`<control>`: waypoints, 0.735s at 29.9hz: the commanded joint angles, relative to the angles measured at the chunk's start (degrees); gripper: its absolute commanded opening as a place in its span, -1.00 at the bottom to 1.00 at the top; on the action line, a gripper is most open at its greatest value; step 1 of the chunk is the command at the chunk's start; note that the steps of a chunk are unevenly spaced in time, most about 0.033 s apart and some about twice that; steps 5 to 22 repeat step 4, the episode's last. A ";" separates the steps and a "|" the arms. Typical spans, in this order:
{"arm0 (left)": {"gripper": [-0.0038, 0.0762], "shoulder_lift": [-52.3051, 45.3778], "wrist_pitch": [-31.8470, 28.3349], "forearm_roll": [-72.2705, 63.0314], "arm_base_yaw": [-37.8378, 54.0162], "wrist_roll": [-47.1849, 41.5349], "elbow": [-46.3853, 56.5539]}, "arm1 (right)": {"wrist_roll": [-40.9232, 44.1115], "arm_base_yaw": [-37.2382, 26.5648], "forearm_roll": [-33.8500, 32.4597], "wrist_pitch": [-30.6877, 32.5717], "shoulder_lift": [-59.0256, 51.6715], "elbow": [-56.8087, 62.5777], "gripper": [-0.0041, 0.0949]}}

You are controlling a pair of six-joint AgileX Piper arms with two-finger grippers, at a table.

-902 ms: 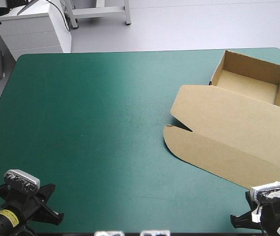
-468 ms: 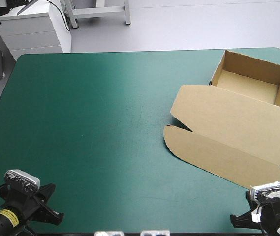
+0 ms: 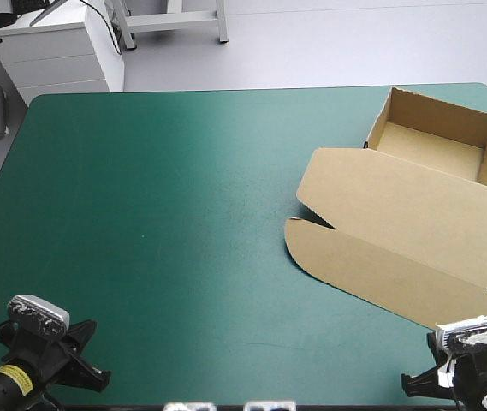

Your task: Fold the box

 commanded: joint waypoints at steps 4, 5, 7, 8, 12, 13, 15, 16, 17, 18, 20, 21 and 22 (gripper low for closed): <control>-0.92 0.67 -3.61 -0.39 -0.09 -0.31 -1.41 | -0.85 0.11 0.70 -3.56 0.79 -1.38 -0.95; -0.92 0.67 -3.61 -0.39 -0.09 -0.31 -1.41 | -0.85 0.11 0.70 -3.56 0.79 -1.38 -0.95; -0.92 0.67 -3.61 -0.39 -0.09 -0.31 -1.41 | -0.85 0.11 0.70 -3.56 0.79 -1.38 -0.95; -0.92 0.67 -3.61 -0.39 -0.09 -0.31 -1.41 | -0.85 0.11 0.70 -3.56 0.79 -1.38 -0.95; -0.92 0.67 -3.61 -0.39 -0.09 -0.31 -1.41 | -0.85 0.11 0.70 -3.56 0.79 -1.38 -0.95; -0.92 0.67 -3.61 -0.39 -0.09 -0.31 -1.41 | -0.85 0.11 0.70 -3.56 0.79 -1.38 -0.95; -0.92 0.67 -3.61 -0.39 -0.09 -0.31 -1.41 | -0.85 0.11 0.70 -3.56 0.79 -1.38 -0.95; -0.92 0.67 -3.61 -0.39 -0.09 -0.31 -1.41 | -0.85 0.11 0.70 -3.56 0.79 -1.38 -0.95; -0.92 0.67 -3.61 -0.39 -0.09 -0.31 -1.41 | -0.85 0.11 0.70 -3.56 0.79 -1.38 -0.95; -0.92 0.67 -3.61 -0.39 -0.09 -0.31 -1.41 | -0.85 0.11 0.70 -3.56 0.79 -1.38 -0.95; -0.92 0.67 -3.61 -0.39 -0.09 -0.31 -1.41 | -0.85 0.11 0.70 -3.56 0.79 -1.38 -0.95; -0.92 0.67 -3.61 -0.39 -0.09 -0.31 -1.41 | -0.85 0.11 0.70 -3.56 0.79 -1.38 -0.95; -0.92 0.67 -3.61 -0.39 -0.09 -0.31 -1.41 | -0.85 0.11 0.70 -3.56 0.79 -1.38 -0.95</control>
